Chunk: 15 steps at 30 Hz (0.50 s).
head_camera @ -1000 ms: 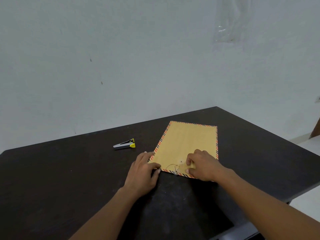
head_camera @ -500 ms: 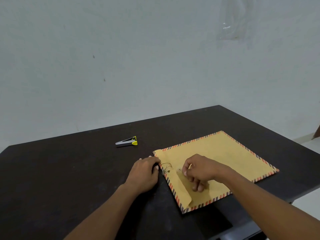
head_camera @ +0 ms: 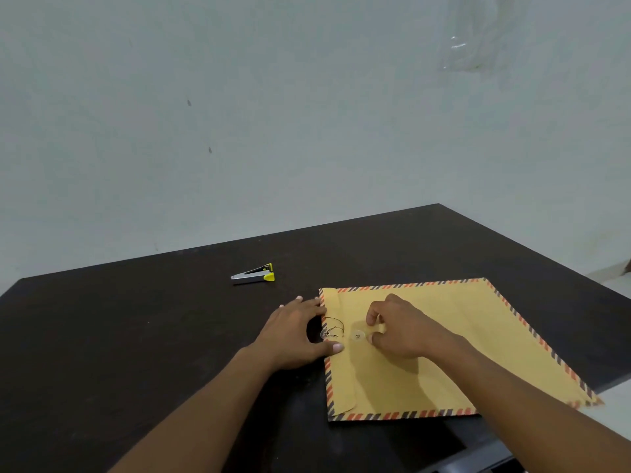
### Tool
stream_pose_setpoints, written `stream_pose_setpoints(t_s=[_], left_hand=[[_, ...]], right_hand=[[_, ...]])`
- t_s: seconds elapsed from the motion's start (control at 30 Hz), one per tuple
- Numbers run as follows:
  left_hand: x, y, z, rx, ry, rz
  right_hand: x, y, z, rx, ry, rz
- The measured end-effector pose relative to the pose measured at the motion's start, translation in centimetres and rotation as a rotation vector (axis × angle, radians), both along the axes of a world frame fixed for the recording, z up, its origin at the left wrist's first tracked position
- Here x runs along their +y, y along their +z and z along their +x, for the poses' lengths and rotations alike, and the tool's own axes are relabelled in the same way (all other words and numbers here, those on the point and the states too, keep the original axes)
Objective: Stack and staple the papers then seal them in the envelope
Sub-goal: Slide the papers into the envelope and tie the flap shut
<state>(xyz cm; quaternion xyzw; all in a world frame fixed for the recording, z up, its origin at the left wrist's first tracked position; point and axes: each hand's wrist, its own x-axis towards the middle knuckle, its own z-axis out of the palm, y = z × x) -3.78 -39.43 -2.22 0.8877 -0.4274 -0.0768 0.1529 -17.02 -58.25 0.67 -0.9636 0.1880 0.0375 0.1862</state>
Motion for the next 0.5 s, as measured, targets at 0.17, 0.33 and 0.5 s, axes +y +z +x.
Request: stream_pose_setpoints(t_s=[0.17,0.33,0.5], left_hand=[[0.1,0.3,0.4,-0.142,0.157,-0.028],[-0.1,0.3,-0.7,-0.225,0.241,-0.097],[0.0,-0.8,-2.0,-0.317,0.229,-0.140]], right_hand=[[0.8,1.2,-0.8,0.049,-0.054,0.164],[1.4,2.0,-0.8,-0.001,-0.102,0.431],[0.8,0.2,3.1,-0.262,-0.156,0.118]])
